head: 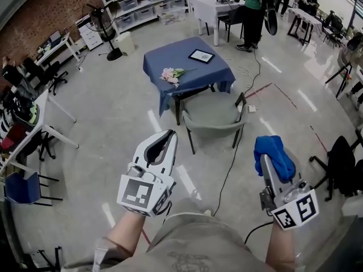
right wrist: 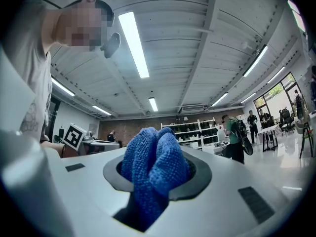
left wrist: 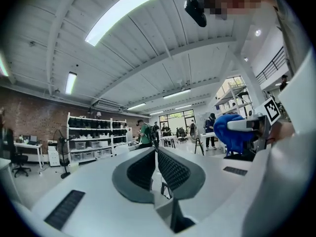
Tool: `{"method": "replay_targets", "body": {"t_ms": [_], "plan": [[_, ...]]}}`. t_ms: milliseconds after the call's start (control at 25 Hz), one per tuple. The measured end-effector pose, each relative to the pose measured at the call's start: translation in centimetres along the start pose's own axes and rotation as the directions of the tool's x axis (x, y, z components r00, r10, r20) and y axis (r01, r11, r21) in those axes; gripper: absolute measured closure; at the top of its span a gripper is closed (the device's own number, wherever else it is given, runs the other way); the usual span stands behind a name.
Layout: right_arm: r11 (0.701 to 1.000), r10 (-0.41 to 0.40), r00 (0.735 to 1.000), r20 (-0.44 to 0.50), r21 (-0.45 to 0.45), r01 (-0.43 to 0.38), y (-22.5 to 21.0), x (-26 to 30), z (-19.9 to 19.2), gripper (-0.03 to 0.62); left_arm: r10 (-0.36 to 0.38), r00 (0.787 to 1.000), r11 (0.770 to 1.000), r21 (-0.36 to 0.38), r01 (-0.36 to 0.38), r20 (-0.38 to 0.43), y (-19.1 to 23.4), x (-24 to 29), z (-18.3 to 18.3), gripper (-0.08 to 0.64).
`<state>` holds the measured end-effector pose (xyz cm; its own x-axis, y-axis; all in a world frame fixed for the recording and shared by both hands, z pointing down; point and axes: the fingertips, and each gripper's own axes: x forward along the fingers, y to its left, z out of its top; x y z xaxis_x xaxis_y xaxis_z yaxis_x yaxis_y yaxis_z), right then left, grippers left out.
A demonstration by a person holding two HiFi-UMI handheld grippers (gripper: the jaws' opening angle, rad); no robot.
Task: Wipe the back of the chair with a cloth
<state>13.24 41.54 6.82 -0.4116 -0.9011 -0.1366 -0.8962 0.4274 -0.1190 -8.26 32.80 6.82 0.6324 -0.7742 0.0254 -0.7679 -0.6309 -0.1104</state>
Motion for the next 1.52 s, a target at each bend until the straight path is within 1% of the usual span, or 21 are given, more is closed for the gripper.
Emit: {"method": "replay_targets", "body": {"t_ms": [40,80,120,160,240,440,600,760,880,960,1080,1120,1360,1440,1520], "plan": [[1.000,0.006,1.000,-0.006,-0.002,-0.006,-0.1,0.0,0.0,0.451,-0.001,1.000,1.000,-0.026,0.001,0.013,-0.1,0.1,0.2,0.531],[1.000,0.012,1.000,-0.011,0.000,-0.012,-0.2,0.0,-0.1,0.451,-0.006,1.000,0.999,-0.051,0.007,0.021,-0.2,0.1,0.3,0.479],[1.000,0.017,1.000,-0.015,0.004,-0.017,-0.3,-0.1,-0.2,0.451,-0.012,1.000,0.997,-0.070,0.014,0.025,-0.4,0.1,0.3,0.409],[1.000,0.021,1.000,-0.018,0.007,-0.021,-0.5,-0.1,-0.4,0.450,-0.015,1.000,0.996,-0.082,0.017,0.028,-0.5,0.2,0.2,0.378],[1.000,0.026,0.999,-0.026,0.009,-0.026,-1.1,0.2,-0.9,0.449,-0.009,0.999,0.996,-0.091,0.012,0.034,-0.3,0.7,0.1,0.341],[0.999,0.044,0.998,-0.053,0.009,-0.043,-2.5,2.3,-2.3,0.449,0.003,1.000,0.995,-0.096,-0.002,0.017,1.0,2.8,-1.4,0.334],[0.999,0.051,0.995,-0.089,0.007,-0.050,-4.0,4.7,-3.9,0.448,0.011,1.000,0.993,-0.118,-0.012,-0.007,2.8,5.2,-3.1,0.334],[0.998,0.059,0.989,-0.137,0.012,-0.058,-5.5,7.8,-5.9,0.448,0.011,0.998,0.990,-0.138,-0.020,-0.064,5.2,7.8,-5.8,0.334],[0.997,0.071,0.979,-0.189,0.022,-0.068,-7.2,11.0,-8.1,0.446,0.009,0.993,0.988,-0.154,-0.027,-0.119,7.4,10.5,-8.3,0.334],[0.996,0.086,0.968,-0.236,0.040,-0.079,-8.3,13.5,-9.9,0.445,0.002,0.987,0.981,-0.189,-0.032,-0.158,8.9,12.5,-10.4,0.334],[0.993,0.108,0.947,-0.303,0.075,-0.090,-9.4,17.6,-12.9,0.443,-0.013,0.978,0.960,-0.275,-0.046,-0.209,11.6,15.2,-13.6,0.334],[0.992,0.114,0.940,-0.322,0.082,-0.092,-9.8,19.0,-13.7,0.443,-0.015,0.974,0.955,-0.293,-0.053,-0.225,12.6,16.1,-14.5,0.334],[0.990,0.141,0.884,-0.446,0.086,-0.114,-12.3,28.4,-19.3,0.442,-0.041,0.944,0.937,-0.341,-0.078,-0.327,17.9,21.9,-20.4,0.335],[0.988,0.155,0.861,-0.484,0.097,-0.123,-12.9,31.1,-21.5,0.442,-0.060,0.930,0.932,-0.353,-0.078,-0.362,19.1,23.7,-22.5,0.334],[0.985,0.170,0.835,-0.524,0.112,-0.131,-13.4,33.7,-24.0,0.442,-0.086,0.911,0.931,-0.357,-0.070,-0.403,20.1,25.3,-24.5,0.334]]}}
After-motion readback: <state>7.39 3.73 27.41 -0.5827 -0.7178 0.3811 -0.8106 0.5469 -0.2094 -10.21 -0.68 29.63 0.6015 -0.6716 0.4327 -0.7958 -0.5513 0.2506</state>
